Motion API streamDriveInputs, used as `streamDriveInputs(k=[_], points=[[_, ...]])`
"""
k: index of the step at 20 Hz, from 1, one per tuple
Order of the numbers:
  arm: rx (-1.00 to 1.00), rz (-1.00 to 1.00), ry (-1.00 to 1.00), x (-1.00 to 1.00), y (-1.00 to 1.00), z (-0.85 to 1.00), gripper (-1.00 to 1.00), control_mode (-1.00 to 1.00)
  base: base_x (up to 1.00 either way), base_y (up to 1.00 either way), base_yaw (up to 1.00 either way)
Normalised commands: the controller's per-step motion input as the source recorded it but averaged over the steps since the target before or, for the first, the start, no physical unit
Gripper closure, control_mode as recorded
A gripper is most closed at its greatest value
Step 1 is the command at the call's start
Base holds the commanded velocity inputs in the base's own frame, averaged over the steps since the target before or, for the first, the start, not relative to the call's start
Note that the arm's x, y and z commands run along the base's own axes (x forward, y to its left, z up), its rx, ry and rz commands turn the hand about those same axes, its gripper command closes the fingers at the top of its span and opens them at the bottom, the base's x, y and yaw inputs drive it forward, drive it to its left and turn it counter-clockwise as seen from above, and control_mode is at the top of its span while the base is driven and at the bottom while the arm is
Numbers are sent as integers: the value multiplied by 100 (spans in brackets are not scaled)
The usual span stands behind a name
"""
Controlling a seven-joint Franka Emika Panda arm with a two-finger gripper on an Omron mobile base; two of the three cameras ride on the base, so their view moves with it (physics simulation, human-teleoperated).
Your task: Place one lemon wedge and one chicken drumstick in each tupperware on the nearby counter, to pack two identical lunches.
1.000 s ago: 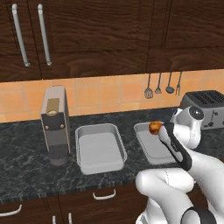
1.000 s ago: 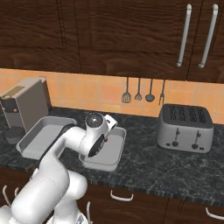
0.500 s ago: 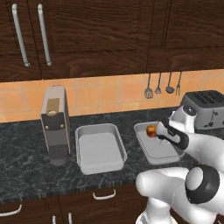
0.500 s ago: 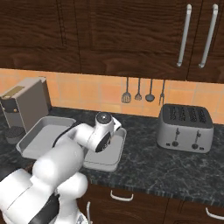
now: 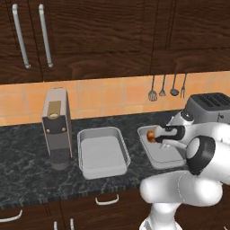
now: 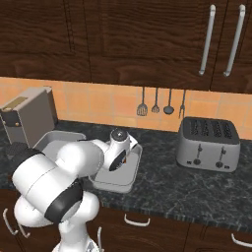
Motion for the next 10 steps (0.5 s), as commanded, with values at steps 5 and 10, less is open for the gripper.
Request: streamDriveInputs(k=[5,10], points=[[0,0,-1,41,-8,-9,-100,-100,0,0,0],[0,0,-8,-12,-2,25,-100,-100,0,0,0]])
